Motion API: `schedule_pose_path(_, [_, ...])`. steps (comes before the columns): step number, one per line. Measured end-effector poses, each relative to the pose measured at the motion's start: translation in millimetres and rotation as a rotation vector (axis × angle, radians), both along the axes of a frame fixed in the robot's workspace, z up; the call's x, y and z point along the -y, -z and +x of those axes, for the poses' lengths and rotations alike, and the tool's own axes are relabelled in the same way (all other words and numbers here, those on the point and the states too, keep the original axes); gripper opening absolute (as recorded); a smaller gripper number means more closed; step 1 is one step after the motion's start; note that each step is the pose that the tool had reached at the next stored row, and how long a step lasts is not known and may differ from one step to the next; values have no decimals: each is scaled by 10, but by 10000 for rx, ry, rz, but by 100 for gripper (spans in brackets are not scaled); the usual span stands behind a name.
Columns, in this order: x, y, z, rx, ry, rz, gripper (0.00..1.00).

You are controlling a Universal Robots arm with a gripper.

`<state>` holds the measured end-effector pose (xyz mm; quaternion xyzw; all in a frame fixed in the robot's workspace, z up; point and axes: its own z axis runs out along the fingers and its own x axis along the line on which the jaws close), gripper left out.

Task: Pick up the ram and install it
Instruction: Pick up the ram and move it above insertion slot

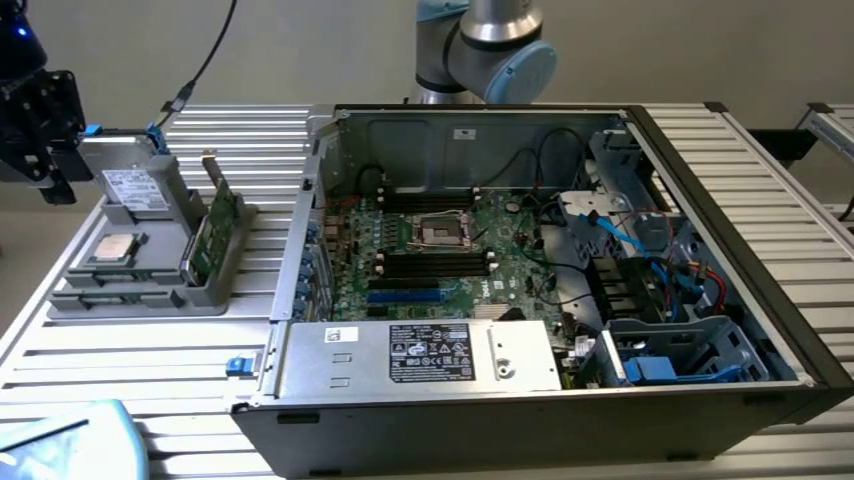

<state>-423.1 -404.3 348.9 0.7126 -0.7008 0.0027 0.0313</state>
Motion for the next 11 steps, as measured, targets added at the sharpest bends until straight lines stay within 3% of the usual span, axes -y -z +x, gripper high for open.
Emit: schedule_pose_path(11, [95, 200, -113, 0, -3, 0, 42])
